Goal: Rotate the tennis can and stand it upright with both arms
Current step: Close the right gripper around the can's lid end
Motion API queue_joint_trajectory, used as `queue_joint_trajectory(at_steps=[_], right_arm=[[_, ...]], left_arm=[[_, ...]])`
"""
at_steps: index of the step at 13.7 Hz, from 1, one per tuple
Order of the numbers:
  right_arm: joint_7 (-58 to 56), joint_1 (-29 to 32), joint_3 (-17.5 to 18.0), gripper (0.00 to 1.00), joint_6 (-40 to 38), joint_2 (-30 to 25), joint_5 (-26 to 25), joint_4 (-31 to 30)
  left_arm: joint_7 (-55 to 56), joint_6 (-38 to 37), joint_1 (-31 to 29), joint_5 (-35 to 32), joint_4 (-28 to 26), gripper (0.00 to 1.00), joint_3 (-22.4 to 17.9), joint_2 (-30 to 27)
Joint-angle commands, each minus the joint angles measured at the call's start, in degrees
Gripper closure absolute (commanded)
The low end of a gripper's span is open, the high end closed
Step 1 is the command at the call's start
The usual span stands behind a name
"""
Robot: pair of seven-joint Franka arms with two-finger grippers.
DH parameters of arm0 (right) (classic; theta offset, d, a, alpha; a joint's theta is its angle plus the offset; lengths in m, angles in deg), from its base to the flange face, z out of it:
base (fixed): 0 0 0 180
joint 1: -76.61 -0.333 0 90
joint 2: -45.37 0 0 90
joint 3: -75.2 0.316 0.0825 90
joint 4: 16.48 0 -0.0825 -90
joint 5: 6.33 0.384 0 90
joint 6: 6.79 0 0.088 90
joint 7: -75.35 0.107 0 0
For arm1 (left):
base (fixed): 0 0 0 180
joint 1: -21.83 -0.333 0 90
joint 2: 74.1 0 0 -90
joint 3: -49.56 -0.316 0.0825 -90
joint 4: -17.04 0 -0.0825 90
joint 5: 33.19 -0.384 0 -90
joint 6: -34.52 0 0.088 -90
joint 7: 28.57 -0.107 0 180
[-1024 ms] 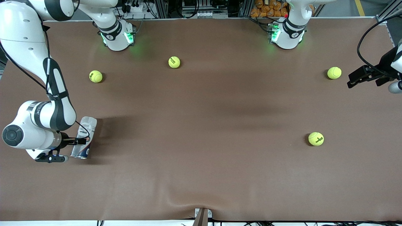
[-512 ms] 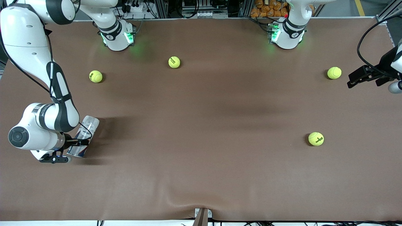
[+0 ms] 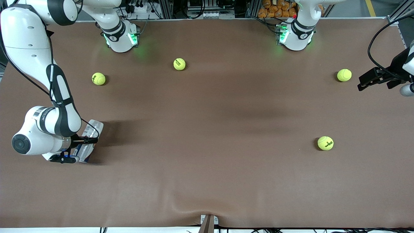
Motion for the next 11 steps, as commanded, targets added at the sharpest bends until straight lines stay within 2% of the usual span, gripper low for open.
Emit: queue_joint_trajectory(at_steps=[1, 2, 3, 4, 5, 11], right_arm=[[-1.43, 1.17, 0.56, 0.0, -0.55, 0.22, 1.03, 0.19], [-1.52, 1.26, 0.56, 0.06, -0.38, 0.31, 1.03, 0.19], [-1.96, 1.26, 0.56, 0.26, -0.37, 0.31, 1.03, 0.19], [-3.35, 1.26, 0.56, 0.38, -0.37, 0.31, 1.03, 0.27], [-4.85, 1.35, 0.56, 0.42, -0.2, 0.31, 1.03, 0.27], [-10.82, 1.35, 0.56, 0.41, -0.37, -0.39, 0.94, 4.04]], left_arm=[[-0.89, -0.93, -0.36, -0.14, 0.68, 0.0, 0.21, 0.01], [-0.89, -0.93, -0.36, -0.14, 0.68, 0.0, 0.21, 0.01], [-0.97, -0.93, -0.45, -0.14, 0.68, 0.0, 0.21, 0.01], [-0.97, -0.93, -0.36, -0.14, 0.68, 0.0, 0.21, 0.01], [-0.89, -0.93, -0.36, -0.14, 0.68, 0.0, 0.21, 0.01], [-0.97, -0.93, -0.45, -0.14, 0.68, 0.0, 0.21, 0.01]])
